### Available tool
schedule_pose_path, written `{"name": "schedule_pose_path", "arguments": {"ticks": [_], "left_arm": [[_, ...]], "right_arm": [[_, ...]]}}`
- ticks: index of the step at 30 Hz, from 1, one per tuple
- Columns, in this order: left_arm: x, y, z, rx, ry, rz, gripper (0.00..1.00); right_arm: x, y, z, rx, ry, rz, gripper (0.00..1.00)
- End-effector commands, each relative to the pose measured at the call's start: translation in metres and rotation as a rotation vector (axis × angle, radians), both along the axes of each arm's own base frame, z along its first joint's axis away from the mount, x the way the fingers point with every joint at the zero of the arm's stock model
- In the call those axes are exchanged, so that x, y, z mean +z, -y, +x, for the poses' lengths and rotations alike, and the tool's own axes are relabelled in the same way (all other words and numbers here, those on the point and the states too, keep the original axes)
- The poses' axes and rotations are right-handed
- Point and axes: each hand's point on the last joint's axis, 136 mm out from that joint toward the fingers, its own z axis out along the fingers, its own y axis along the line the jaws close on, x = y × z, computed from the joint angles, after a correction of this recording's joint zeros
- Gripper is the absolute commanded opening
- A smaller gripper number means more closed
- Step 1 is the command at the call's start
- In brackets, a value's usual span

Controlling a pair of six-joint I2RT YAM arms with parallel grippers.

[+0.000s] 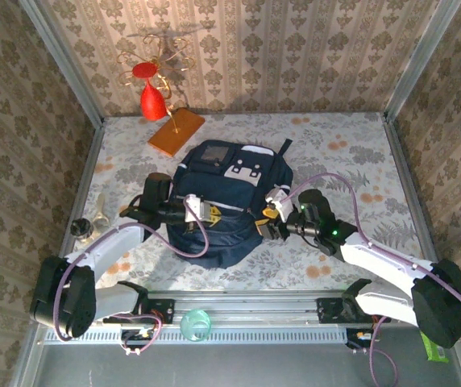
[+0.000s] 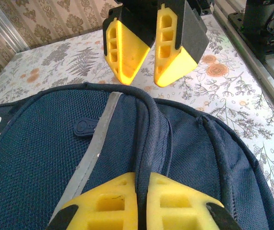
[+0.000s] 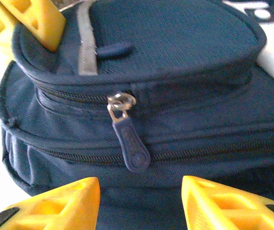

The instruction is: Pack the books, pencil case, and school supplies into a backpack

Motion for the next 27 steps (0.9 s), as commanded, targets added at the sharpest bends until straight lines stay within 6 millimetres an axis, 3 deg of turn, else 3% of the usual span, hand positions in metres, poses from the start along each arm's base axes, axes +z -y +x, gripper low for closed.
{"name": "schedule_pose_path", "arguments": {"ticks": [1, 8, 14, 19, 27], "left_arm": [[0.015, 0.001, 0.002, -0.025, -0.016, -0.041, 0.00], [0.011, 0.003, 0.004, -0.028, -0.031, -0.035, 0.00], [0.011, 0.003, 0.004, -0.030, -0.029, -0.036, 0.00], [0.012, 0.004, 0.003, -0.036, -0.024, -0.037, 0.00], [0.014, 0.011, 0.000, -0.063, -0.006, -0.043, 0.00]], "right_arm": [[0.023, -0.011, 0.004, 0.044, 0.133, 0.018, 0.49], [0.021, -0.023, 0.011, 0.069, 0.145, -0.016, 0.45], [0.022, -0.023, 0.022, 0.028, 0.156, -0.025, 0.27], [0.019, -0.013, 0.032, -0.049, 0.149, -0.058, 0.08], [0.013, 0.016, 0.050, -0.243, 0.083, -0.088, 0.00]]}}
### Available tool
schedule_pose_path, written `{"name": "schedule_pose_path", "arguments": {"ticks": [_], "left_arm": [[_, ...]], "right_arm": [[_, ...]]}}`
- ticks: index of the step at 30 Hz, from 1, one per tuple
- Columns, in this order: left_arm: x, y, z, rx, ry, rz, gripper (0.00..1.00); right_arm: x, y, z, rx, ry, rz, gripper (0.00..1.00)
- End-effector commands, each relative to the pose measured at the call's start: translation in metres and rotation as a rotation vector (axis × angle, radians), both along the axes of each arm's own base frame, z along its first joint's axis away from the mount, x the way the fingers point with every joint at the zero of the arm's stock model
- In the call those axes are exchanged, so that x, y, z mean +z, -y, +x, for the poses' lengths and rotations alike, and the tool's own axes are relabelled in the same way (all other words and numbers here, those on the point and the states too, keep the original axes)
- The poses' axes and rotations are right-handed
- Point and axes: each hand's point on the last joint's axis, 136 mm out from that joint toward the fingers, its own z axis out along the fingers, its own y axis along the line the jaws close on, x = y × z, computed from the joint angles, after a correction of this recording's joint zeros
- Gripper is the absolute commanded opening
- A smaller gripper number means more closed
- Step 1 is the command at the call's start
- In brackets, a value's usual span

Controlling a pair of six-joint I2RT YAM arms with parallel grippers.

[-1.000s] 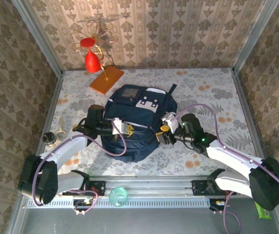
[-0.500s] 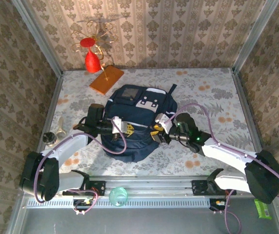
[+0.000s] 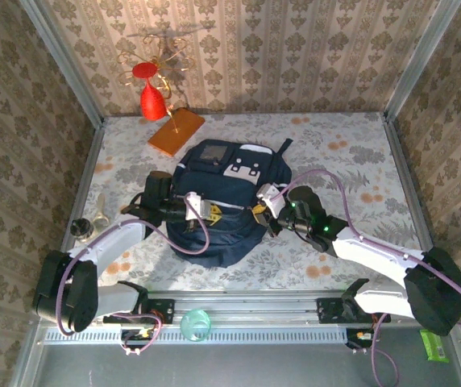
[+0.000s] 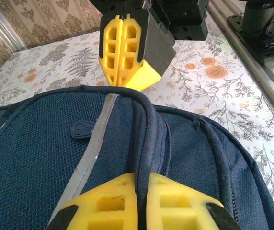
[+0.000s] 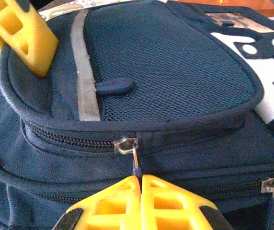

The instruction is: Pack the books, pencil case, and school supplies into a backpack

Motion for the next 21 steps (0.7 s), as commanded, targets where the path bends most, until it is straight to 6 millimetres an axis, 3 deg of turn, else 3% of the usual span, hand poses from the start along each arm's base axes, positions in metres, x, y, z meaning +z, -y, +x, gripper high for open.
{"name": "schedule_pose_path", "arguments": {"ticks": [1, 4, 11, 15, 18, 21], "left_arm": [[0.016, 0.010, -0.003, -0.055, 0.015, -0.042, 0.00], [0.017, 0.024, -0.004, -0.082, 0.040, -0.041, 0.00], [0.022, 0.059, -0.003, -0.172, 0.063, -0.063, 0.00], [0.023, 0.066, -0.005, -0.208, 0.066, -0.070, 0.00], [0.022, 0.069, -0.003, -0.202, 0.067, -0.062, 0.00], [0.017, 0.081, 0.000, -0.187, 0.091, -0.032, 0.00]], "right_arm": [[0.007, 0.029, 0.028, -0.207, -0.005, -0.016, 0.00], [0.006, 0.039, 0.029, -0.255, -0.025, -0.010, 0.02], [0.004, 0.083, 0.038, -0.447, -0.086, 0.003, 0.00], [0.000, 0.105, 0.041, -0.539, -0.119, -0.008, 0.00], [0.000, 0.111, 0.041, -0.557, -0.132, -0.008, 0.00], [0.008, 0.115, 0.040, -0.572, -0.106, 0.008, 0.10]]}}
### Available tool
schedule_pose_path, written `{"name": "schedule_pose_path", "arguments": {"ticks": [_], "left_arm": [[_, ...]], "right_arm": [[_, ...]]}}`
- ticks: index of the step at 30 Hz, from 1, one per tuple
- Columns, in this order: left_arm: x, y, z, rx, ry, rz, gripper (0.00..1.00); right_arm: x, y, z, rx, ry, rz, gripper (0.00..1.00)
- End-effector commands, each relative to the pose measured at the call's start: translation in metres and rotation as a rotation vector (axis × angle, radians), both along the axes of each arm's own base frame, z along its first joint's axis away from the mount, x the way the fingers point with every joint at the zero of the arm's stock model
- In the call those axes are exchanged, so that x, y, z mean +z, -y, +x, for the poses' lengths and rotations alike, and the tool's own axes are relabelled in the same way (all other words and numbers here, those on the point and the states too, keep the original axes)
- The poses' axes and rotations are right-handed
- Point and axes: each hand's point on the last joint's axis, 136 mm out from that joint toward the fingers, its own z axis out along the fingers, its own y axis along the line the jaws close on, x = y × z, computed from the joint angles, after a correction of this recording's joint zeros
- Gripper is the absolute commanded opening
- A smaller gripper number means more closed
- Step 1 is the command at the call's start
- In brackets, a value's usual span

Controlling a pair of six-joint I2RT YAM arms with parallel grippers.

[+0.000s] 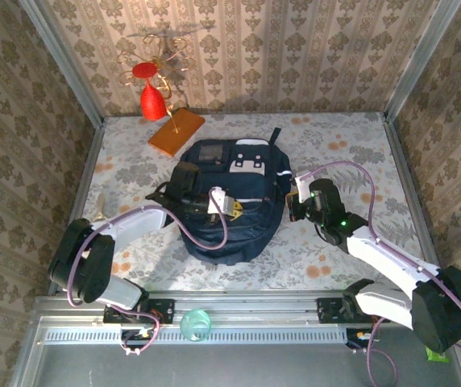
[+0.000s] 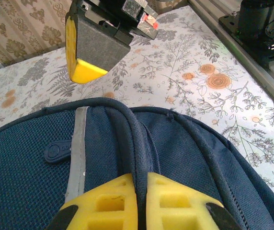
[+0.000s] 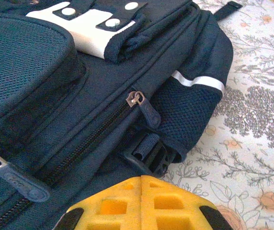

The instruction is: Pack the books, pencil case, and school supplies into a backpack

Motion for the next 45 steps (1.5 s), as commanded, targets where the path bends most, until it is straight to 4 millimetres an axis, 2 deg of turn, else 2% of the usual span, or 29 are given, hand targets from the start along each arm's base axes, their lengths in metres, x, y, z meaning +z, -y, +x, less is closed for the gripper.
{"name": "schedule_pose_path", "arguments": {"ticks": [1, 3, 5, 7, 9, 12, 14, 16, 17, 19, 20, 22, 25, 28, 31, 35, 41, 44, 45], "left_arm": [[0.019, 0.025, -0.006, -0.072, 0.064, -0.050, 0.01], [0.016, 0.037, -0.008, -0.082, 0.053, -0.038, 0.08], [0.020, 0.044, -0.008, -0.080, 0.017, -0.042, 0.23], [0.028, 0.045, -0.003, -0.030, -0.024, -0.052, 0.39], [0.038, 0.040, 0.010, 0.083, -0.042, -0.053, 0.47], [0.056, 0.018, 0.040, 0.297, -0.069, -0.091, 0.58], [0.066, -0.006, 0.063, 0.454, -0.090, -0.161, 0.67], [0.074, -0.043, 0.090, 0.666, -0.108, -0.250, 0.77], [0.077, -0.060, 0.100, 0.762, -0.110, -0.285, 0.81], [0.069, -0.107, 0.121, 1.031, -0.083, -0.302, 0.91], [0.063, -0.126, 0.126, 1.138, -0.066, -0.286, 0.93], [0.044, -0.180, 0.141, 1.389, -0.031, -0.216, 0.97], [0.014, -0.233, 0.148, 1.590, -0.016, -0.119, 0.98], [-0.009, -0.268, 0.148, 1.692, -0.028, -0.093, 0.98], [-0.025, -0.291, 0.149, 1.756, -0.050, -0.095, 0.99], [-0.044, -0.306, 0.156, 1.791, -0.101, -0.148, 1.00], [-0.041, -0.307, 0.166, 1.757, -0.024, -0.191, 1.00], [-0.057, -0.309, 0.170, 1.735, -0.061, -0.211, 1.00], [-0.065, -0.305, 0.171, 1.711, -0.059, -0.211, 1.00]], "right_arm": [[0.018, 0.015, 0.002, -0.076, 0.037, 0.001, 0.15], [0.024, 0.029, 0.005, -0.137, 0.031, -0.018, 0.29], [0.027, 0.039, 0.007, -0.185, 0.011, -0.044, 0.40], [0.031, 0.053, 0.009, -0.247, -0.004, -0.092, 0.56], [0.037, 0.068, 0.012, -0.320, 0.005, -0.134, 0.63], [0.048, 0.092, 0.016, -0.440, 0.044, -0.157, 0.80], [0.050, 0.104, 0.019, -0.495, 0.066, -0.156, 0.92], [0.049, 0.116, 0.022, -0.552, 0.082, -0.160, 1.00], [0.047, 0.122, 0.024, -0.575, 0.086, -0.165, 1.00], [0.039, 0.135, 0.026, -0.632, 0.088, -0.180, 1.00], [0.033, 0.141, 0.027, -0.657, 0.087, -0.191, 1.00], [0.021, 0.157, 0.028, -0.724, 0.100, -0.236, 1.00], [-0.001, 0.170, 0.030, -0.766, 0.125, -0.275, 1.00], [-0.024, 0.169, 0.036, -0.731, 0.132, -0.255, 1.00], [-0.026, 0.167, 0.047, -0.702, 0.138, -0.258, 1.00], [-0.017, 0.162, 0.057, -0.641, 0.234, -0.227, 1.00], [-0.011, 0.168, 0.060, -0.605, 0.313, -0.131, 1.00], [-0.016, 0.166, 0.064, -0.572, 0.335, -0.072, 1.00], [-0.024, 0.163, 0.067, -0.559, 0.327, -0.074, 1.00]]}}
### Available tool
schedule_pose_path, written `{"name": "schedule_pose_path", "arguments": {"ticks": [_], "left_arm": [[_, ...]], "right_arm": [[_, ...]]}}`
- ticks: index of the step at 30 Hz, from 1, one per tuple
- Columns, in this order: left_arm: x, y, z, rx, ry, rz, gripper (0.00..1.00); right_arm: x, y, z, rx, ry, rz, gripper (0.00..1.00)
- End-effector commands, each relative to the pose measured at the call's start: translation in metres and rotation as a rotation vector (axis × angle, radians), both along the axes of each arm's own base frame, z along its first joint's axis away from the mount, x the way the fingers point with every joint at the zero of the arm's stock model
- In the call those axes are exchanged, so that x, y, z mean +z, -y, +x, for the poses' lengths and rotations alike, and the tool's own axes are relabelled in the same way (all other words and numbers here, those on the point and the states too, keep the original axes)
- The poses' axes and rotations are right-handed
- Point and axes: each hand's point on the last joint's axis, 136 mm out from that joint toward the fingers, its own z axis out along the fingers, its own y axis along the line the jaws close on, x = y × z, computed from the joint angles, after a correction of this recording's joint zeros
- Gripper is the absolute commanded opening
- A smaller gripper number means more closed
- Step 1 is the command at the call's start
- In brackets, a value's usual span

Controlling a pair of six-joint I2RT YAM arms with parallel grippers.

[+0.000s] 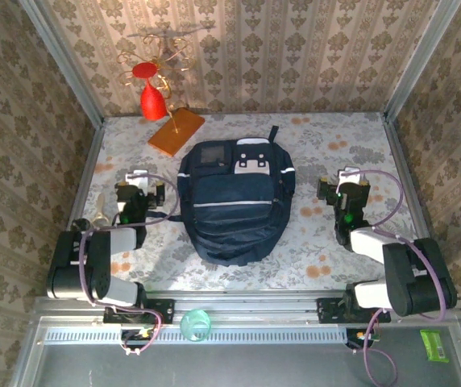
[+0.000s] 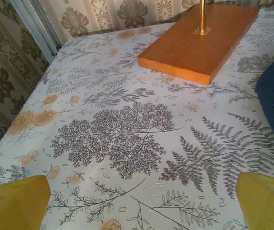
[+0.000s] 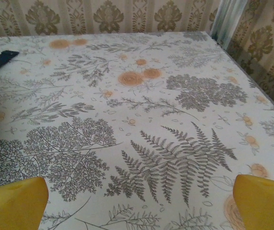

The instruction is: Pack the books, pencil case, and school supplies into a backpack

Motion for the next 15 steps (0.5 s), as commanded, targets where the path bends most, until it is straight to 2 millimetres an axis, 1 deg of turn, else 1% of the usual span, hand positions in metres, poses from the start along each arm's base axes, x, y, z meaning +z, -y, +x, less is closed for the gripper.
{"name": "schedule_pose_path", "arguments": {"ticks": [1, 3, 5, 6, 8, 15], "left_arm": [[0.002, 0.006, 0.004, -0.057, 0.100, -0.013, 1.00], [-0.002, 0.007, 0.003, -0.063, 0.051, -0.035, 1.00], [-0.002, 0.005, 0.008, -0.054, 0.046, -0.029, 1.00], [-0.005, 0.002, 0.011, -0.032, 0.015, -0.034, 1.00], [-0.005, -0.001, 0.015, -0.016, 0.006, -0.031, 1.00], [-0.005, -0.002, 0.014, -0.011, 0.005, -0.030, 1.00]], "right_arm": [[0.003, -0.015, 0.014, 0.093, 0.084, 0.029, 1.00], [-0.008, -0.019, 0.019, 0.118, 0.081, 0.021, 1.00], [-0.010, -0.019, 0.022, 0.120, 0.050, 0.031, 1.00], [-0.012, -0.017, 0.024, 0.115, 0.028, 0.034, 1.00], [-0.013, -0.017, 0.027, 0.114, 0.010, 0.040, 1.00], [-0.013, -0.016, 0.028, 0.117, 0.013, 0.047, 1.00]]}}
